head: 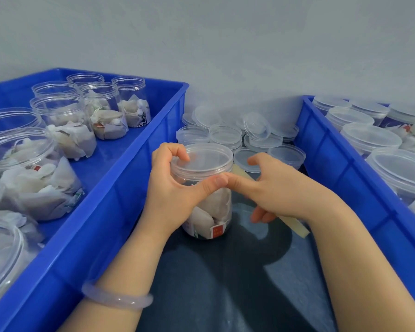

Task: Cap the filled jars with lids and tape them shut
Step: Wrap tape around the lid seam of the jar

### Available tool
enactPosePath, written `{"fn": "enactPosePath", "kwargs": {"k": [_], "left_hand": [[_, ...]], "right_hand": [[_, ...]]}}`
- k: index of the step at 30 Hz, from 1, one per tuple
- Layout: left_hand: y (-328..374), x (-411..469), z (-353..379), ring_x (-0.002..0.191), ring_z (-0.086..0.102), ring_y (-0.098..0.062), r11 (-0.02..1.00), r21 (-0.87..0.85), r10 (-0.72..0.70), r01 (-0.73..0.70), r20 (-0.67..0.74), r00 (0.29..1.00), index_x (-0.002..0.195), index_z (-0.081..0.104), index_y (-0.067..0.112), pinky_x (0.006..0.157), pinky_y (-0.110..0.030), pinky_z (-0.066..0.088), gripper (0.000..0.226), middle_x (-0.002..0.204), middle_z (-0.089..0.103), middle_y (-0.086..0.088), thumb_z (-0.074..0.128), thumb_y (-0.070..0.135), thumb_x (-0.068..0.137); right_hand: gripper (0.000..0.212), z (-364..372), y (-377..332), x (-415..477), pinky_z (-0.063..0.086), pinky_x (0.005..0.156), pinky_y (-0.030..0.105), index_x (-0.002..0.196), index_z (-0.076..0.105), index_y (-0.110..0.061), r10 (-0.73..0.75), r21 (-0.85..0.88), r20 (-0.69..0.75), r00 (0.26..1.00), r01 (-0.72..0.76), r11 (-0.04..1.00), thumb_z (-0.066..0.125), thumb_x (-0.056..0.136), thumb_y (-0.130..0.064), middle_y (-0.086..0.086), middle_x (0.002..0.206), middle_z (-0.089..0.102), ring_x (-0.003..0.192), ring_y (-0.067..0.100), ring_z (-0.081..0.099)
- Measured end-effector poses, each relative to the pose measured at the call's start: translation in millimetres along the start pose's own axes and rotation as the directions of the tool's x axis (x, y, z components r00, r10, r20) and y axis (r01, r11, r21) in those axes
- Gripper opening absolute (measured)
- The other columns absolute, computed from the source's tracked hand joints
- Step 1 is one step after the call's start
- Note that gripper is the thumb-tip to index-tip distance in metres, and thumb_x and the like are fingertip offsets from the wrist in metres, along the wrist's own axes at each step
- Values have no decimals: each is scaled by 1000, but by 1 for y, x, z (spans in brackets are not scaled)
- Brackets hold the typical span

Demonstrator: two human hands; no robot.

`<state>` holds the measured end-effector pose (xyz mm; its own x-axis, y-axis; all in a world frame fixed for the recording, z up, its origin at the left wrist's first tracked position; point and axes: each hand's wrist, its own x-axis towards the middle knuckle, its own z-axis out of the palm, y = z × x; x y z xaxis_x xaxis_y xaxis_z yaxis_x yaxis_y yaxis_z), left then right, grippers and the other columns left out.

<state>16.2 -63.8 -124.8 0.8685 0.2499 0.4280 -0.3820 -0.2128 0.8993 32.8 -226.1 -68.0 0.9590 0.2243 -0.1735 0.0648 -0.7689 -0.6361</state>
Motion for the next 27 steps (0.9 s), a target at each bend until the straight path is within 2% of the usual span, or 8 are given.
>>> {"fn": "enactPosePath", "kwargs": {"k": [2,4,7,10,12,16,21,27], "left_hand": [[0,0,-1,105,56,-23,1000,-15,0,0,7,1000,86,43,27,91,-41,50,57,113,53,-11,76,54,47],[0,0,-1,104,57,-20,1000,-27,-3,4,23,1000,86,44,27,89,-34,51,57,112,54,-9,76,53,48],[-2,2,-2,91,59,-6,996,-90,-2,4,23,1000,86,44,24,79,-23,52,57,100,57,7,80,45,47],[-8,5,-5,77,61,5,984,-176,0,-4,-19,1000,84,45,21,68,-16,52,47,81,61,27,81,22,54],[-10,6,-5,73,63,6,975,-223,8,-16,-39,999,84,46,20,64,-13,51,41,78,62,31,77,16,57],[-11,5,-4,76,67,1,953,-301,-9,-6,-48,999,86,49,20,65,-14,51,51,81,67,25,83,24,48],[-11,3,-3,82,68,-5,934,-356,-41,30,-24,999,87,52,21,67,-19,53,49,99,65,7,78,34,48],[-14,2,-3,90,69,-12,918,-387,-75,89,51,996,88,52,20,71,-29,58,54,104,64,1,82,33,45]], "right_hand": [[115,0,0,2,46,43,21,139,32,-28,-14,6,29,999,14,1000,44,43,-89,-6,79,68,41,0,57],[119,-1,3,4,47,50,22,138,34,-28,-46,22,37,998,45,999,45,38,-91,-9,82,69,45,0,54],[95,-8,7,3,47,68,27,135,40,-32,-122,93,82,989,115,989,59,54,-78,-8,99,67,61,2,53],[73,-16,10,0,49,62,27,125,48,-39,-193,145,104,976,178,973,66,58,-61,-3,79,71,53,4,58],[65,-21,10,-2,48,60,26,117,53,-42,-221,122,56,974,213,969,67,57,-64,-4,71,70,49,4,55],[75,-26,8,-7,51,63,27,105,62,-40,-250,76,-30,968,251,965,56,41,-80,2,64,67,49,5,56],[61,-22,10,-1,41,63,23,103,67,-41,-177,20,-143,974,181,983,57,53,-74,-6,80,70,59,0,56],[65,-20,11,2,41,64,23,106,67,-38,-164,18,-169,972,170,985,59,52,-73,-6,84,70,62,0,55]]}}
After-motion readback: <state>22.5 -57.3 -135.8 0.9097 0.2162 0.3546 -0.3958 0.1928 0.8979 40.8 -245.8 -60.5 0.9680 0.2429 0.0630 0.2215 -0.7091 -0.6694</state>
